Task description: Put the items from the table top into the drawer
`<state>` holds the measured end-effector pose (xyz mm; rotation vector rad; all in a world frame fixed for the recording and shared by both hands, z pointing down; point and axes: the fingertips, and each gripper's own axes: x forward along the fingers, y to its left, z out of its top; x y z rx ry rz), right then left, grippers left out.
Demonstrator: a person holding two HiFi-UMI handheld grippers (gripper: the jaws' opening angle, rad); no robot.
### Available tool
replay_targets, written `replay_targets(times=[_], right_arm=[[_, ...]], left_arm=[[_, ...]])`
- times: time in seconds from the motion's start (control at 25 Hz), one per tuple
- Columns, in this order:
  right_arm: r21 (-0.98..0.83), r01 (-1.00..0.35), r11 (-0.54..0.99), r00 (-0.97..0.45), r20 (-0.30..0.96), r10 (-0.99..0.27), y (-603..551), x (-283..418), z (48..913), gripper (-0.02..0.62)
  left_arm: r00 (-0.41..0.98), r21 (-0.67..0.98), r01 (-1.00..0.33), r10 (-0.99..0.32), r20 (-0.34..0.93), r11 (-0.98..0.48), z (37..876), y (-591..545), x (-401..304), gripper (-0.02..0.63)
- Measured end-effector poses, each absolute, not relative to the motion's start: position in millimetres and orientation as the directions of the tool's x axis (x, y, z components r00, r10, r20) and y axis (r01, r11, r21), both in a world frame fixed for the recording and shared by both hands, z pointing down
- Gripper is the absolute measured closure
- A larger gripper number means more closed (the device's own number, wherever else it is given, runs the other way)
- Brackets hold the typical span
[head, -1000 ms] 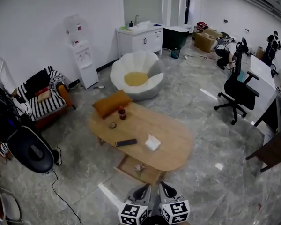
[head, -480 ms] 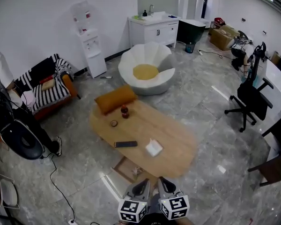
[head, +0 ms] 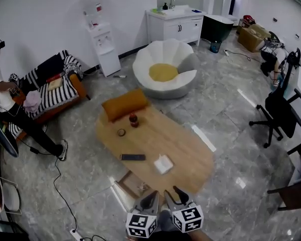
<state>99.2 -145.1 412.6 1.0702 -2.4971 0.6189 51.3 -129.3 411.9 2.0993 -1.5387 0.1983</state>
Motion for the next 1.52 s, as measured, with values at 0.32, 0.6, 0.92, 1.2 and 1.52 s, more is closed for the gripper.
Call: replay_targets(times=[0.32, 0.6, 0.92, 1.2, 1.52], right_arm=[[-0.280, -0.732, 0.621, -0.662, 0.510, -0.550, -190.8, 78.8, 437.3, 0.351], [-0.273, -0.766, 0.582, -0.616, 0.570, -0.544, -219.2, 65.9, 478.6, 0.257], [-0.220, -0.791, 0.571, -0.562, 0.629, -0.536, -258.8, 62.2, 532.5, 0.212], [-0.194, -0.792, 0.580, -0.534, 0.681, -0.501, -282.4, 56.5, 586.0, 0.178], [-0.174, -0.782, 0.598, -0.508, 0.734, -0.450, -294.2, 56.7, 648.8, 0.142]], left_arm=[[0.338, 0.324, -0.923, -0.838, 0.428, -0.206, 426.5, -179.1, 33.2, 0.597], [0.345, 0.325, -0.923, -0.817, 0.462, -0.206, 458.1, -207.0, 13.7, 0.597], [0.350, 0.336, -0.922, -0.788, 0.507, -0.193, 514.0, -232.9, 3.0, 0.597], [0.347, 0.340, -0.923, -0.772, 0.533, -0.181, 563.7, -253.5, -12.4, 0.597], [0.331, 0.342, -0.927, -0.770, 0.546, -0.156, 605.7, -270.9, -14.3, 0.597]])
